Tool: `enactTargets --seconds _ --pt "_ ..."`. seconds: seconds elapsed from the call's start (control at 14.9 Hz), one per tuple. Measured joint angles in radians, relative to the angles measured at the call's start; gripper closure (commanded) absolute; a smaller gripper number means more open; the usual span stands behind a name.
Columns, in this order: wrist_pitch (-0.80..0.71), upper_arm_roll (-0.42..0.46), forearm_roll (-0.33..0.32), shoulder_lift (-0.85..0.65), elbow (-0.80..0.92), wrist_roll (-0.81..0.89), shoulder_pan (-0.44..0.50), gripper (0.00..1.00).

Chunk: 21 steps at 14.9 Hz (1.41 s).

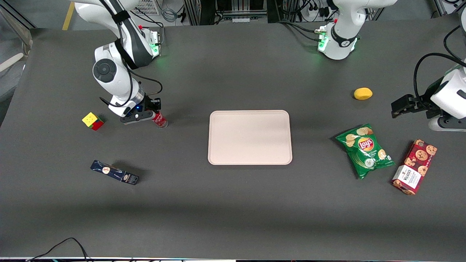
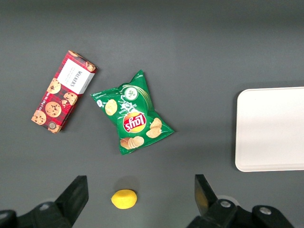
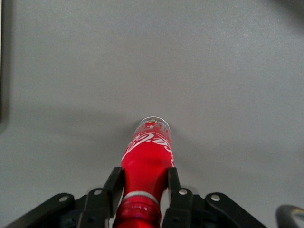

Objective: Place coke bottle on tray
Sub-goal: 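Lower the right gripper around the bottle and close on it, then lift the bottle with the right gripper and carry it toward the tray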

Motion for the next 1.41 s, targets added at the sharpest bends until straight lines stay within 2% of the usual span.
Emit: enactTargets --seconds 0.54,0.87,1.14,1.27,1.41 --pt "-0.037 0.004 0.0 -0.003 0.026 0.0 0.001 1.0" --pt "-0.45 0.006 0.0 -0.038 0.352 0.0 0.001 1.0" --pt "-0.713 0.008 0.0 -0.058 0.604 0.0 0.001 1.0" --pt "-0.805 0.013 0.0 -0.059 0.703 0.0 0.002 1.0" --pt "-0.824 0.016 0.0 -0.056 0.738 0.0 0.004 1.0"
